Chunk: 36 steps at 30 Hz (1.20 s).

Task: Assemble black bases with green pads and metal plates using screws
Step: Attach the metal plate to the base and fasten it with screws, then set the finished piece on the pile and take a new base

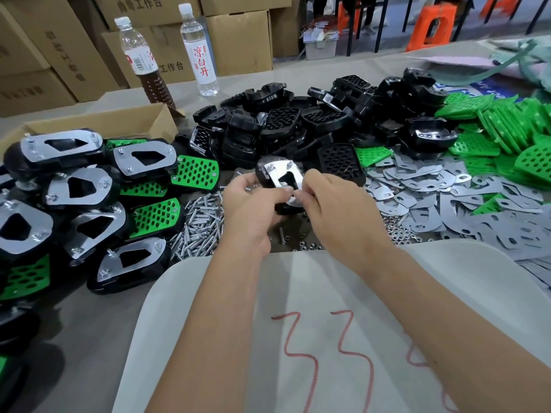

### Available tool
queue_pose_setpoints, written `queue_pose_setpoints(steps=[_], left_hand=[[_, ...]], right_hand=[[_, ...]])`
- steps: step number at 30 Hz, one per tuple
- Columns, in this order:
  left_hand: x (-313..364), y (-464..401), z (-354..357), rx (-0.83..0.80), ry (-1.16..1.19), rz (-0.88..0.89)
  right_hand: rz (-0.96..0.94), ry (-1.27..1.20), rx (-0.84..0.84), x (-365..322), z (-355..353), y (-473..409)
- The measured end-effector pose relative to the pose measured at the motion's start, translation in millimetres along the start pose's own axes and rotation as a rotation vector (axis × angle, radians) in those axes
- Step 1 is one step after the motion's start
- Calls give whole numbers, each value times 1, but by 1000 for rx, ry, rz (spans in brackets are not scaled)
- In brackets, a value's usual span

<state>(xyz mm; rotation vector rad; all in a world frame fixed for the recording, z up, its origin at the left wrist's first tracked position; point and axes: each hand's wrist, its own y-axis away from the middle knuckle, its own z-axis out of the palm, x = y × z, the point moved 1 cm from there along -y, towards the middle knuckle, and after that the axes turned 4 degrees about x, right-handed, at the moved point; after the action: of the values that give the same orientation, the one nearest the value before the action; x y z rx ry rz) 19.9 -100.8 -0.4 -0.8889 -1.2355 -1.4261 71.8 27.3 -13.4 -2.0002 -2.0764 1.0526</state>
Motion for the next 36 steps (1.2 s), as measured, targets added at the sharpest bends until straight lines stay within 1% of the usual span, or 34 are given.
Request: queue_pose_setpoints(steps=[2, 4, 6, 9, 11, 14, 16, 18, 20, 21, 22, 24, 25, 27, 28, 29, 30, 32, 34, 35, 36], left_hand=[[0, -1, -1, 28, -21, 11], [0, -2, -3, 50, -63, 24], [1, -2, -4, 51, -86, 19], [1, 0, -1, 40, -63, -2], [-2, 2, 4, 68, -53, 13], [-9, 6, 13, 118, -21, 27], [-12, 10, 18, 140, 10, 20], [-13, 13, 20, 156, 60, 1], [-10, 12, 17, 179, 85, -4], [-7, 12, 16, 184, 100, -6], [-4, 13, 15, 185, 116, -12], [3, 16, 10, 197, 125, -22], [9, 19, 4, 199, 121, -23], [19, 22, -9, 197, 62, -11], [26, 23, -21, 229, 11, 24], [33, 24, -34, 298, -55, 102], [43, 26, -50, 415, -136, 229], [65, 34, -81, 705, -337, 529], [85, 42, -107, 954, -434, 772], [91, 45, -118, 1041, -445, 868], [95, 46, -125, 1085, -452, 942]], right_hand=[[-42, 63, -52, 0, -2, -1], [-98, 55, -116, 0, -3, 1], [-132, 64, -141, 1, -4, 2], [-123, 57, -63, 0, -3, 3], [-90, 116, -21, 0, -3, 3], [-23, 222, -2, -1, -4, 2], [41, 229, 2, 1, -3, 2], [119, 140, 38, 5, -1, 1], [162, -25, 103, 6, -2, 0], [170, -107, 108, 5, -3, 1], [172, -183, 76, 5, -4, 0], [140, -304, -24, -1, -3, -1], [109, -340, -36, -6, -1, -2], [54, -377, 11, -13, 2, -9], [24, -406, 16, -22, 6, -14], [-1, -441, -4, -30, 10, -18], [-27, -482, -32, -43, 16, -21], [-94, -559, -70, -74, 28, -26], [-230, -638, -125, -114, 43, -28], [-348, -649, -183, -136, 52, -27], [-474, -598, -231, -156, 62, -23]])
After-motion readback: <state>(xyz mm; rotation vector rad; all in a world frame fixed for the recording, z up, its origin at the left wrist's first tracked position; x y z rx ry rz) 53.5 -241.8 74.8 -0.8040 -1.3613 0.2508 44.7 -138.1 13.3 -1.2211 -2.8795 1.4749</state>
